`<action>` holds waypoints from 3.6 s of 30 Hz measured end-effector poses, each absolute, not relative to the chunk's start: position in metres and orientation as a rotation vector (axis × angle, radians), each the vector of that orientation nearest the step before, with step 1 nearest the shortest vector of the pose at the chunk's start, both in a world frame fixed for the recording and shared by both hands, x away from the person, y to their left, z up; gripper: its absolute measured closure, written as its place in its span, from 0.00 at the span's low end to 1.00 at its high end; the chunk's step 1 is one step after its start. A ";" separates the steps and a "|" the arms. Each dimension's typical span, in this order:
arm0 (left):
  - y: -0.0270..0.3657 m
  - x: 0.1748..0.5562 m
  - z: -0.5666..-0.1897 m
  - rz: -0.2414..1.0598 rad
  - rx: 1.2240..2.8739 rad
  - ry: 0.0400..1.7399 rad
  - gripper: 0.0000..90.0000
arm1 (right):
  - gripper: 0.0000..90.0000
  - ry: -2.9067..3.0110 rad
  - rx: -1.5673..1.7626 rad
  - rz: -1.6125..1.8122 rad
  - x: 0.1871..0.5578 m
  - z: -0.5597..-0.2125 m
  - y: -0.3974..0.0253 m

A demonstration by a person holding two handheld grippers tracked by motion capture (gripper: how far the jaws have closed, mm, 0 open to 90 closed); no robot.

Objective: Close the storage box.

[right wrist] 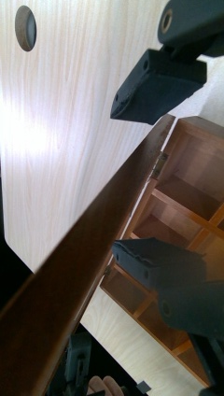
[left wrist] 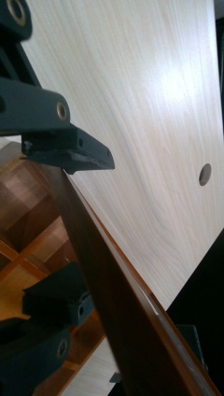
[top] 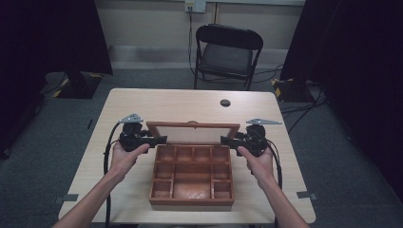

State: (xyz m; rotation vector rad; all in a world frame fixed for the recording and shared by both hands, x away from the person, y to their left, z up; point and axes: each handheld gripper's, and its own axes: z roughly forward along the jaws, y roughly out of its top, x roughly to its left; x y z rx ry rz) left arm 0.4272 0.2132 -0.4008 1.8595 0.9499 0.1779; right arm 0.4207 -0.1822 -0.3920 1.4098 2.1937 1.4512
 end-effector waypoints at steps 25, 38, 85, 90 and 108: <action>0.209 0.417 -0.404 0.194 1.878 0.930 0.25 | 0.30 2.223 1.411 1.341 0.398 -0.403 -0.200; 0.208 0.411 -0.403 0.190 1.900 0.912 0.23 | 0.35 2.164 1.478 1.247 0.405 -0.404 -0.226; 0.210 0.391 -0.406 0.211 1.902 0.880 0.17 | 0.83 2.723 0.924 1.574 0.391 -0.314 -0.098; 0.209 0.391 -0.407 0.210 1.909 0.871 0.17 | 0.86 2.749 0.935 1.568 0.394 -0.317 -0.095; 0.209 0.390 -0.410 0.210 1.916 0.885 0.17 | 0.91 2.818 0.961 1.591 0.396 -0.324 -0.100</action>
